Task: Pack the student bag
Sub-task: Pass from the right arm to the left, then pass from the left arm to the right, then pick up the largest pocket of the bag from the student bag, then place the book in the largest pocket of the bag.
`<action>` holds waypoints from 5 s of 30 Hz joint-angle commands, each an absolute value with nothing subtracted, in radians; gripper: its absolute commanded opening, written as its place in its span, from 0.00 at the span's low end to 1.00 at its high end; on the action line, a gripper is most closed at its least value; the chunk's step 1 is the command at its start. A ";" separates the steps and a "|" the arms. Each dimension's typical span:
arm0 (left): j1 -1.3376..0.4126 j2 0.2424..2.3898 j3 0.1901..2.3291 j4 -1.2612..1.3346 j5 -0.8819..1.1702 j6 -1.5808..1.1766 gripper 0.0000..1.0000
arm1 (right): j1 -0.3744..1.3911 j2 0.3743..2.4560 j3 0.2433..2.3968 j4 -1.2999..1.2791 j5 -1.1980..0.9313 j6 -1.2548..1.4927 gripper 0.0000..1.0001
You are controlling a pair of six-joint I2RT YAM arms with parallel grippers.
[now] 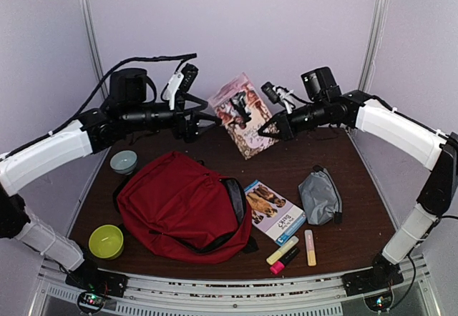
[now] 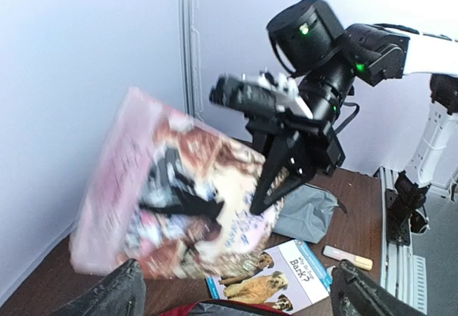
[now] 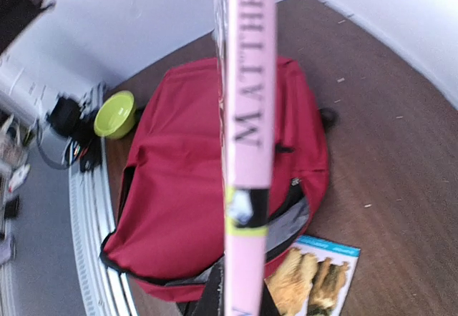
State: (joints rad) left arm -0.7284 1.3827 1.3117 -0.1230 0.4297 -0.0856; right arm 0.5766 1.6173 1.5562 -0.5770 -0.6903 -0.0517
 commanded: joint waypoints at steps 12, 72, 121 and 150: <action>-0.772 1.235 1.243 -0.511 0.540 0.079 0.75 | 0.844 1.540 1.581 -0.832 -0.779 -0.465 0.00; -1.190 1.677 1.272 -0.720 -0.151 0.063 0.84 | 0.416 1.119 0.950 -0.031 -0.551 0.408 0.00; -1.003 1.267 1.400 -0.417 -0.292 -0.062 0.00 | 0.898 1.726 1.124 0.455 -0.407 1.210 0.00; -0.980 1.184 1.276 -0.404 -0.365 -0.064 0.00 | 0.985 1.561 1.162 -0.168 -0.148 0.669 0.54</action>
State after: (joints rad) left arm -0.9886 1.2156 1.2839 -0.5190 -0.3294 -0.0547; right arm 0.9813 1.7016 1.1442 0.0959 -0.1646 0.9283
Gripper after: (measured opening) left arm 0.028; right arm 0.544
